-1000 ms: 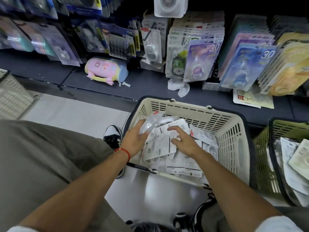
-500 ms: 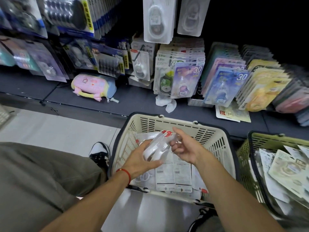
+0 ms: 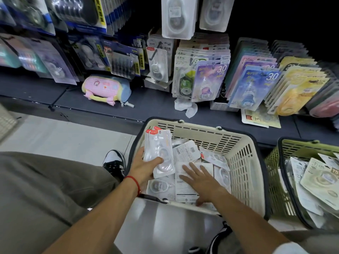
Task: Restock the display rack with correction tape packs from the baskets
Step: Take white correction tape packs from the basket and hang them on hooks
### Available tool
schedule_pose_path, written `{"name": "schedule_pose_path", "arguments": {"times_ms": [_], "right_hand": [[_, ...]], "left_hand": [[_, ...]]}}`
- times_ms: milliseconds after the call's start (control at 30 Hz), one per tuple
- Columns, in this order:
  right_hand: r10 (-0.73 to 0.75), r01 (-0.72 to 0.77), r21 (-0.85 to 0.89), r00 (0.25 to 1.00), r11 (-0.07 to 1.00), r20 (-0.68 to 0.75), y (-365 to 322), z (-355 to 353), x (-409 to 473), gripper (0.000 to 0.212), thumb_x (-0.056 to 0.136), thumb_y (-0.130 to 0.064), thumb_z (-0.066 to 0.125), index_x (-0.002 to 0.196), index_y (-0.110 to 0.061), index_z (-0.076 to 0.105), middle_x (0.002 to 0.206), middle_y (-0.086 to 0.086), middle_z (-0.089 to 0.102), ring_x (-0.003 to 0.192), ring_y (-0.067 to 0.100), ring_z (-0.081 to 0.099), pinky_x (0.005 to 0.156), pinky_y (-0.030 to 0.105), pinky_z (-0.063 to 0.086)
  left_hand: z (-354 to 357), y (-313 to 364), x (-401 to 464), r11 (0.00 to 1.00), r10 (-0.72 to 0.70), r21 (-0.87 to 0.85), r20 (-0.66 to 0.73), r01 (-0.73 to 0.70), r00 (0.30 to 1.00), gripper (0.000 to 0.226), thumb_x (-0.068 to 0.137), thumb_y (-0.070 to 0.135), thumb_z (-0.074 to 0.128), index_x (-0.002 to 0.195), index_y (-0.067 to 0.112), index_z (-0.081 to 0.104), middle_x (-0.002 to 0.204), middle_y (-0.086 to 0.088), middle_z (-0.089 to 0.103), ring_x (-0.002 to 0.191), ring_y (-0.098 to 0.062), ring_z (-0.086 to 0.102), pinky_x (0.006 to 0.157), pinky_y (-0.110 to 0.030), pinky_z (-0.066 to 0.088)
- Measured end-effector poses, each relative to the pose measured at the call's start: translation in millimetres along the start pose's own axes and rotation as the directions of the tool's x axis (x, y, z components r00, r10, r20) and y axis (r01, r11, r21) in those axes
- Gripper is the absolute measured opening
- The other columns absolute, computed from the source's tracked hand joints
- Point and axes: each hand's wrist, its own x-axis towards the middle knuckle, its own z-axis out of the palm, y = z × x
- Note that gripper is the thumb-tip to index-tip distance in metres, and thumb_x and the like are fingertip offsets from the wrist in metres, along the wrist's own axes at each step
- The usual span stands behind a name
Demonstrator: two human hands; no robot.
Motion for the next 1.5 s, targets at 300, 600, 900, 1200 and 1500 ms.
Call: {"name": "schedule_pose_path", "arguments": {"times_ms": [300,600,900,1200,1500], "right_hand": [[0.068,-0.064,-0.203,0.998,0.977,0.013,3,4,2,0.128,0.082,-0.058,0.080,0.167,-0.022,-0.009,0.172,0.009,-0.026,0.160,0.035,-0.019,0.124,0.069,-0.005],[0.263,-0.264,-0.068,0.965,0.962,-0.021,12,19,9,0.133,0.084,-0.074,0.067,0.162,-0.015,-0.024,0.168,0.027,-0.026,0.152,0.060,-0.016,0.121,0.075,-0.003],[0.192,-0.183,0.298,0.981,0.937,0.000,15,9,1,0.130,0.083,-0.055,0.076,0.164,-0.021,-0.020,0.170,0.014,-0.030,0.157,0.044,-0.020,0.128,0.063,0.000],[0.636,0.227,0.973,0.758,-0.050,-0.145,63,-81,-50,0.023,0.107,-0.011,0.057,0.112,0.009,0.068,0.102,0.027,0.074,0.079,0.021,0.079,0.074,0.040,0.067],[0.486,0.358,0.916,0.777,0.181,-0.400,80,-197,-83,0.009,0.105,-0.014,0.062,0.099,-0.009,0.065,0.057,-0.011,0.061,0.049,0.007,0.052,0.044,0.022,0.045]], "left_hand": [[2,7,-10,0.991,-0.030,-0.128,0.013,0.032,0.999,0.063,0.087,-0.003,0.078,0.139,0.026,0.058,0.113,-0.003,0.074,0.095,-0.024,0.074,0.055,-0.036,0.062],[-4,9,-18,0.995,0.002,-0.097,-0.006,-0.003,1.000,0.062,0.086,-0.002,0.079,0.133,0.033,0.059,0.117,-0.003,0.073,0.097,-0.022,0.074,0.060,-0.039,0.063],[0,11,-25,0.999,0.004,-0.038,-0.011,-0.005,1.000,0.066,0.086,0.000,0.080,0.139,0.030,0.056,0.120,-0.005,0.072,0.099,-0.024,0.074,0.059,-0.037,0.063],[12,10,-21,0.998,-0.025,-0.051,0.006,0.026,1.000,0.050,0.086,0.003,0.081,0.115,0.037,0.060,0.113,-0.002,0.071,0.094,-0.025,0.072,0.055,-0.034,0.061],[38,55,-32,0.995,0.064,-0.091,0.288,-0.040,0.955,0.067,0.079,0.013,0.086,0.139,0.027,0.059,0.123,-0.007,0.077,0.109,-0.036,0.075,0.093,-0.065,0.058]]}}
